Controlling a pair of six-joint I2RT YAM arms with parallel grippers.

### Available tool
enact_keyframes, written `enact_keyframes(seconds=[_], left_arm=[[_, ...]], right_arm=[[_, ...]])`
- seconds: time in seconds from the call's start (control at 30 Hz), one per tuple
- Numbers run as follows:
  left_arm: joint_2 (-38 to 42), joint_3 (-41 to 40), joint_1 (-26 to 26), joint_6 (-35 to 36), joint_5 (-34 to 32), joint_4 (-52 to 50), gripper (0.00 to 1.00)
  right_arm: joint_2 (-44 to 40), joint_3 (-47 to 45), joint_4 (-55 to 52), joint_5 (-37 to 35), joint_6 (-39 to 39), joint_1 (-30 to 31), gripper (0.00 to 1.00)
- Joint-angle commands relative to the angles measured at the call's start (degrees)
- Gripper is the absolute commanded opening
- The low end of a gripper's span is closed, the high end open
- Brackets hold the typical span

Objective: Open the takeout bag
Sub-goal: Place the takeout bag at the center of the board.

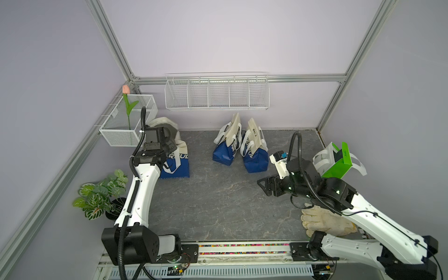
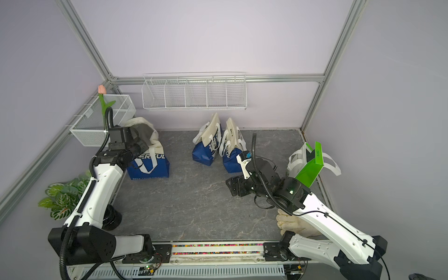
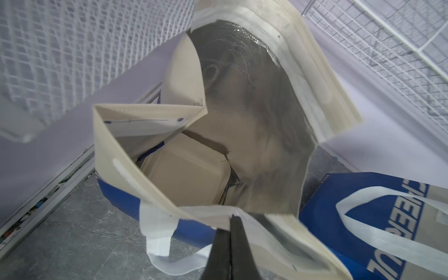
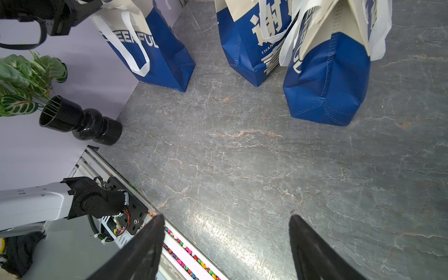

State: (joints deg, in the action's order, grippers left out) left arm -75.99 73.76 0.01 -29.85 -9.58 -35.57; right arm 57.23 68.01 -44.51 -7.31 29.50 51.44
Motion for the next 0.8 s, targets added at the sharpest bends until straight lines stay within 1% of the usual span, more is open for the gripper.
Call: enact_keyframes(seconds=[0.0, 0.13, 0.17, 0.2, 0.23, 0.3, 0.33, 0.4, 0.5, 0.6, 0.67, 0.7, 0.77], left_arm=[[2.18, -2.29, 0.03, -1.76, -0.57, 2.35, 0.00], [4.64, -3.21, 0.05, -3.89, -0.63, 0.67, 0.00], [5.22, -2.94, 0.02, -4.13, -0.69, 0.19, 0.07], [5.77, -2.55, 0.08, -4.57, -0.63, -0.38, 0.19], [6.37, -2.18, 0.03, -5.02, -0.56, -1.16, 0.31], [7.44, -1.31, 0.07, -5.83, 0.17, -2.63, 0.46], [8.06, -0.79, 0.08, -6.43, 0.66, -3.59, 0.52], [9.40, -0.12, 0.06, -7.08, 2.09, -4.87, 0.59], [11.94, -0.13, 0.03, -8.15, 5.95, -6.19, 0.64], [15.37, -1.08, -0.01, -10.79, 10.63, -7.40, 0.65], [18.18, -3.69, -0.59, -14.15, 16.55, -5.87, 0.65], [19.45, -5.36, -2.34, -15.47, 19.02, -4.44, 0.66], [21.14, -6.50, -7.66, -16.30, 19.88, -4.59, 0.65]], right_arm=[[-1.44, -0.38, 0.05, -1.96, 0.80, 0.20, 0.83], [-0.56, 2.07, -3.24, -7.75, -0.40, -0.71, 0.88], [-0.02, 3.10, -4.13, -9.25, -0.92, -1.45, 0.90], [0.90, 4.48, -5.05, -10.36, -1.66, -2.89, 0.93], [2.27, 6.05, -5.78, -10.11, -2.70, -4.92, 0.94], [5.74, 9.38, -6.78, -7.22, -4.74, -9.40, 0.95], [7.81, 11.07, -6.84, -5.23, -5.82, -11.50, 0.95], [11.72, 13.94, -6.02, -1.79, -7.68, -14.23, 0.94], [17.77, 18.31, -4.51, 1.61, -9.02, -16.96, 0.94], [23.83, 23.34, -2.95, 2.96, -9.46, -18.63, 0.92], [27.64, 26.83, -2.18, 1.90, -10.25, -19.07, 0.91], [29.68, 28.65, -1.68, 1.49, -10.88, -19.22, 0.91], [33.78, 32.43, -1.66, 0.76, -11.78, -19.76, 0.89]])
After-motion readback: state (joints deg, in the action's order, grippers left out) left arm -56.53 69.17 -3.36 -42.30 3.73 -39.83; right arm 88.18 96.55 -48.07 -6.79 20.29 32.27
